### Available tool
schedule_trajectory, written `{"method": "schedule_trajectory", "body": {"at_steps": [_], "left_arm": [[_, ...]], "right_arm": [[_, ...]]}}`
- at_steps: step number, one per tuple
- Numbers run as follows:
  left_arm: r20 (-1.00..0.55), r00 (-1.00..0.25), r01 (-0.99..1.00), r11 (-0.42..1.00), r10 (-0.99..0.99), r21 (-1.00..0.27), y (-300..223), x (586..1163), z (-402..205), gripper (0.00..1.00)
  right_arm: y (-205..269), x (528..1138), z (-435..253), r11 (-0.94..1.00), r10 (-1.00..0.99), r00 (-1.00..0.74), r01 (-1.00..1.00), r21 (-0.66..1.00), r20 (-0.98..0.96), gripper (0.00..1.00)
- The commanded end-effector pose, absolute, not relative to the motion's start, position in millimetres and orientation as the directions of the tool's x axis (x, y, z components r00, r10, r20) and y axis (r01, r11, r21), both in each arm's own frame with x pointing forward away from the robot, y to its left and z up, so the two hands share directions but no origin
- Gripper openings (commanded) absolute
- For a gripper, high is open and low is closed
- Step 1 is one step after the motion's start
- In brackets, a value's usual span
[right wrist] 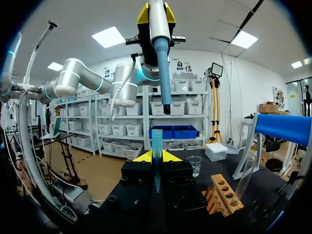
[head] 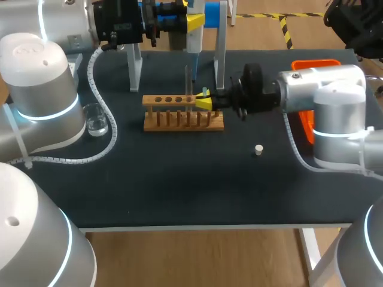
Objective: Invert the test tube, pick up the pipette, mount the tip to pipette, aspirate from beaker and dispense into the tube, eject the tip, return the pipette, and cap with the stopper.
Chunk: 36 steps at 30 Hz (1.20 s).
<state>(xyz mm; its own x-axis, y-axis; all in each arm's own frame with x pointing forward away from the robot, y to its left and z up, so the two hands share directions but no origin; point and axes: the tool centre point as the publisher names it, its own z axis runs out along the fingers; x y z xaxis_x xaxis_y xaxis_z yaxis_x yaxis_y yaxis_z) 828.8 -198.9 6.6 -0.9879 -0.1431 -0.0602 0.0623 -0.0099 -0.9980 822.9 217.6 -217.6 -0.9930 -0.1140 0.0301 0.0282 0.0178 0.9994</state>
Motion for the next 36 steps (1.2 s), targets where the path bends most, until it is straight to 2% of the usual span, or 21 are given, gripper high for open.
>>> {"method": "schedule_trajectory", "body": {"at_steps": [1,36], "left_arm": [[-0.061,-0.988,0.064,-0.014,-0.142,-0.998,-198.0,828.4,6.2,0.00],[-0.061,-0.988,0.064,-0.014,-0.142,-0.998,-198.0,828.4,6.2,0.00]], "right_arm": [[222.4,824.2,-218.1,0.024,-0.114,-0.993,0.029,0.999,0.032,0.00],[239.2,827.9,-218.2,0.016,-0.103,-0.994,0.044,0.999,0.046,0.00]]}}
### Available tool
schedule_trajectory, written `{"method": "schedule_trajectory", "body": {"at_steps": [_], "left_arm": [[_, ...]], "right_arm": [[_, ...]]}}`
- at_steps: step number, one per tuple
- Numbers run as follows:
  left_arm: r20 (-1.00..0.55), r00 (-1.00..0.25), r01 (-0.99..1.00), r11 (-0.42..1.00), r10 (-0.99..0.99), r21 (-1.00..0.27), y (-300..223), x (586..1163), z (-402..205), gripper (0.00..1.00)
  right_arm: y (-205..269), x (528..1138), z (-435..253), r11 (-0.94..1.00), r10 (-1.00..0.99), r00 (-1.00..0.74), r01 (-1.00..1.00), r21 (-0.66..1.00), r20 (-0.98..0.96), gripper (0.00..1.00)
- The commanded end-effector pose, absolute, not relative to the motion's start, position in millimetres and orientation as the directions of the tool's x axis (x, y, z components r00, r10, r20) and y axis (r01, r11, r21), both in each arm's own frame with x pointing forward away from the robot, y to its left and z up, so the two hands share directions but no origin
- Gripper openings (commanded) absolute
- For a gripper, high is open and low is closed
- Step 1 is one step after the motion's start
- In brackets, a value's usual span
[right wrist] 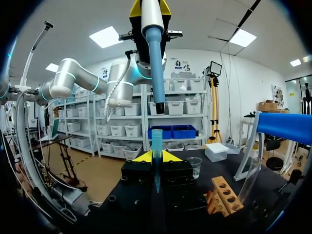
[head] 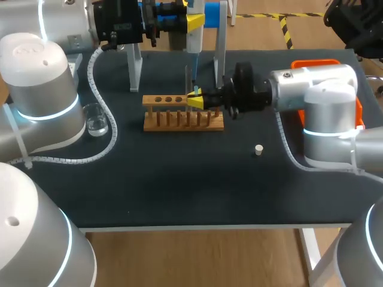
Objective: Invert the test tube, pick up the pipette, mount the tip to pipette, aspirate from beaker and dispense into the tube, eject the tip, return the pipette, and cap with the stopper.
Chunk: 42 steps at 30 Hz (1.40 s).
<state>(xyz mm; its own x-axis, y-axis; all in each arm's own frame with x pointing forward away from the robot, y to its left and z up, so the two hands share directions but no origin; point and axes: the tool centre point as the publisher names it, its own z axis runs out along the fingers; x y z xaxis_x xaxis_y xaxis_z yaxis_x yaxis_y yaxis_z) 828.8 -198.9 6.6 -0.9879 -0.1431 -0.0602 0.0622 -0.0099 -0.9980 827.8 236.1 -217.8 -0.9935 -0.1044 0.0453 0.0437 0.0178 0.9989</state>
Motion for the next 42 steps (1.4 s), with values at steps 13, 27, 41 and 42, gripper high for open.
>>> {"method": "schedule_trajectory", "body": {"at_steps": [13,27,41,42], "left_arm": [[-0.061,-0.988,0.064,-0.014,-0.142,-0.998,-198.0,828.4,6.2,0.00],[-0.061,-0.988,0.064,-0.014,-0.142,-0.998,-198.0,828.4,6.2,0.00],[-0.061,-0.988,0.064,-0.014,-0.142,-0.998,-198.0,828.4,6.2,0.00],[-0.061,-0.988,0.064,-0.014,-0.142,-0.998,-198.0,828.4,6.2,0.00]], "right_arm": [[243.0,827.0,-216.6,0.006,-0.103,-0.993,0.051,0.999,0.052,0.00],[241.8,827.3,-215.6,-0.002,-0.097,-0.994,0.058,0.998,0.057,0.00],[241.5,828.6,-214.1,-0.006,-0.095,-0.994,0.060,0.998,0.059,0.00],[241.3,828.8,-213.9,-0.006,-0.095,-0.994,0.060,0.998,0.059,0.00]]}}
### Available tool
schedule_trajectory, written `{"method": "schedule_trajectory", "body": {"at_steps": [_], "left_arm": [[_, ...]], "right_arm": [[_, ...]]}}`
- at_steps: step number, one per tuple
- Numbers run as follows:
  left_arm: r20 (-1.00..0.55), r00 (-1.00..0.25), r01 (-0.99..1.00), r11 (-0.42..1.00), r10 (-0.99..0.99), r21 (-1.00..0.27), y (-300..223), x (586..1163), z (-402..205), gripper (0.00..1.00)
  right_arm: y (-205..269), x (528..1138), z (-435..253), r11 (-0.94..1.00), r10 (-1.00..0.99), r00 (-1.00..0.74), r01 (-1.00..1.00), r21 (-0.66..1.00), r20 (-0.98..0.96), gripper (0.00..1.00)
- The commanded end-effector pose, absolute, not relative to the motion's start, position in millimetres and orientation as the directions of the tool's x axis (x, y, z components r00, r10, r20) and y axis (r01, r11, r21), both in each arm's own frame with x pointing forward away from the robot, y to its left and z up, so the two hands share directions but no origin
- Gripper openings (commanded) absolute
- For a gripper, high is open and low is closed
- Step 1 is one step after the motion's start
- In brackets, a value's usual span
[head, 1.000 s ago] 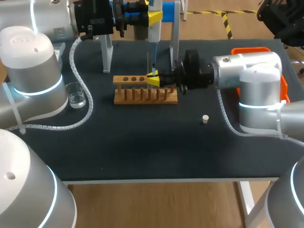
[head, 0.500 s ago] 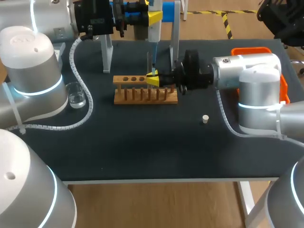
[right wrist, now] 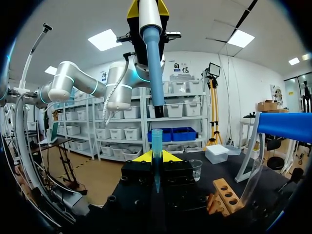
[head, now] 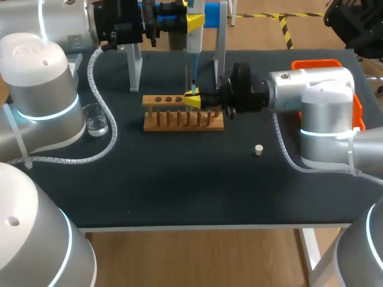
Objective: Invert the test tube, pick up the pipette, mount the tip to pipette, aspirate from beaker and dispense into the tube, eject the tip, return the pipette, and cap with the stopper.
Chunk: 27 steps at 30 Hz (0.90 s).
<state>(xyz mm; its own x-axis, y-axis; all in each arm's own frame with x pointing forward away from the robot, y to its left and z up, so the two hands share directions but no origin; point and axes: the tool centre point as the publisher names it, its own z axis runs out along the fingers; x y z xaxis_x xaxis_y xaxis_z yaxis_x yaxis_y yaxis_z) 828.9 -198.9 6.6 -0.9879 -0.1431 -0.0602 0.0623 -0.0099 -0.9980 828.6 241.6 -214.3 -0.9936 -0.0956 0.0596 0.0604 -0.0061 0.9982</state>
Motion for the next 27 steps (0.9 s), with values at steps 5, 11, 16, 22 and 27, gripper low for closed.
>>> {"method": "schedule_trajectory", "body": {"at_steps": [5,11,16,22,27], "left_arm": [[-0.061,-0.988,0.064,-0.014,-0.142,-0.998,-198.0,828.4,6.2,0.00],[-0.061,-0.988,0.064,-0.014,-0.142,-0.998,-198.0,828.4,6.2,0.00],[-0.061,-0.988,0.064,-0.014,-0.142,-0.998,-198.0,828.4,6.2,0.00],[-0.061,-0.988,0.064,-0.014,-0.142,-0.998,-198.0,828.4,6.2,0.00],[-0.061,-0.988,0.064,-0.014,-0.142,-0.998,-198.0,828.4,6.2,0.00]], "right_arm": [[240.8,829.5,-213.1,-0.007,-0.093,-0.994,0.058,0.998,0.057,0.00],[240.6,829.9,-211.7,-0.010,-0.093,-0.994,0.056,0.998,0.055,0.00],[240.3,830.0,-210.7,-0.011,-0.093,-0.994,0.056,0.998,0.055,0.00],[240.3,829.9,-209.4,-0.012,-0.094,-0.994,0.054,0.998,0.053,0.00],[240.4,829.9,-209.0,-0.011,-0.095,-0.994,0.053,0.999,0.052,0.00]]}}
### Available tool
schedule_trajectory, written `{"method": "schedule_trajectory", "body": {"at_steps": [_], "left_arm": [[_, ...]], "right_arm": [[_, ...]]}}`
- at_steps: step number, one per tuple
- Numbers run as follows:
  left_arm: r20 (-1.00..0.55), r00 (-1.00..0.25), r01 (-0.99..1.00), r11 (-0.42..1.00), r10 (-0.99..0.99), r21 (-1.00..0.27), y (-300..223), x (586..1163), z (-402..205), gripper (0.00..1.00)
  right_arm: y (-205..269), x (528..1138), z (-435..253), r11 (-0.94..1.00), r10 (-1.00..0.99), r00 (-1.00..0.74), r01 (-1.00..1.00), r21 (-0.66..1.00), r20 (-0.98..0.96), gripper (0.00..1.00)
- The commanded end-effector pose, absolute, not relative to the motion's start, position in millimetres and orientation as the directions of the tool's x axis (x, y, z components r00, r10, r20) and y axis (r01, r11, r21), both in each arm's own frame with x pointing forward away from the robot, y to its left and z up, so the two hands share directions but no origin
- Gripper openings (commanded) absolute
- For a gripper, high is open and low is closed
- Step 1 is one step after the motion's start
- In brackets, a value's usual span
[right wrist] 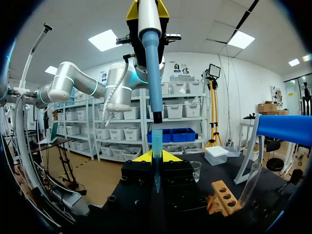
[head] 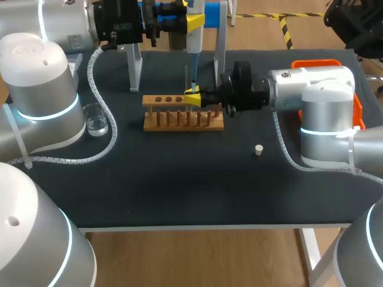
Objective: Invert the test tube, pick up the pipette, mount the tip to pipette, aspirate from beaker and dispense into the tube, eject the tip, return the pipette, and cap with the stopper.
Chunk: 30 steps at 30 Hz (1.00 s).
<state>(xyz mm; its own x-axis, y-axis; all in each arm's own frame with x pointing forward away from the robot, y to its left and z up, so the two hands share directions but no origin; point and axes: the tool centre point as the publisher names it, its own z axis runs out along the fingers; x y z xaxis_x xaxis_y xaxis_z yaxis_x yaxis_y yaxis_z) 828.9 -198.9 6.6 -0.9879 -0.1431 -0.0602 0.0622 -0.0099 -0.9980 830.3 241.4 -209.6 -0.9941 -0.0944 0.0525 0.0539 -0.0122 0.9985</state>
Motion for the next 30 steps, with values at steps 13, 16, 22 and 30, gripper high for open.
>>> {"method": "schedule_trajectory", "body": {"at_steps": [13,16,22,30], "left_arm": [[-0.061,-0.988,0.064,-0.014,-0.142,-0.998,-198.0,828.4,6.2,0.00],[-0.061,-0.988,0.064,-0.014,-0.142,-0.998,-198.0,828.4,6.2,0.00],[-0.061,-0.988,0.064,-0.014,-0.142,-0.998,-198.0,828.4,6.2,0.00],[-0.061,-0.988,0.064,-0.014,-0.142,-0.998,-198.0,828.4,6.2,0.00]], "right_arm": [[239.8,830.3,-207.6,-0.013,-0.094,-0.994,0.051,0.999,0.050,0.00],[239.7,830.2,-207.3,-0.014,-0.095,-0.994,0.051,0.999,0.050,0.00],[239.8,830.3,-206.7,-0.016,-0.096,-0.994,0.051,0.999,0.049,0.00],[240.5,830.5,-205.9,-0.014,-0.099,-0.994,0.051,0.999,0.049,0.00]]}}
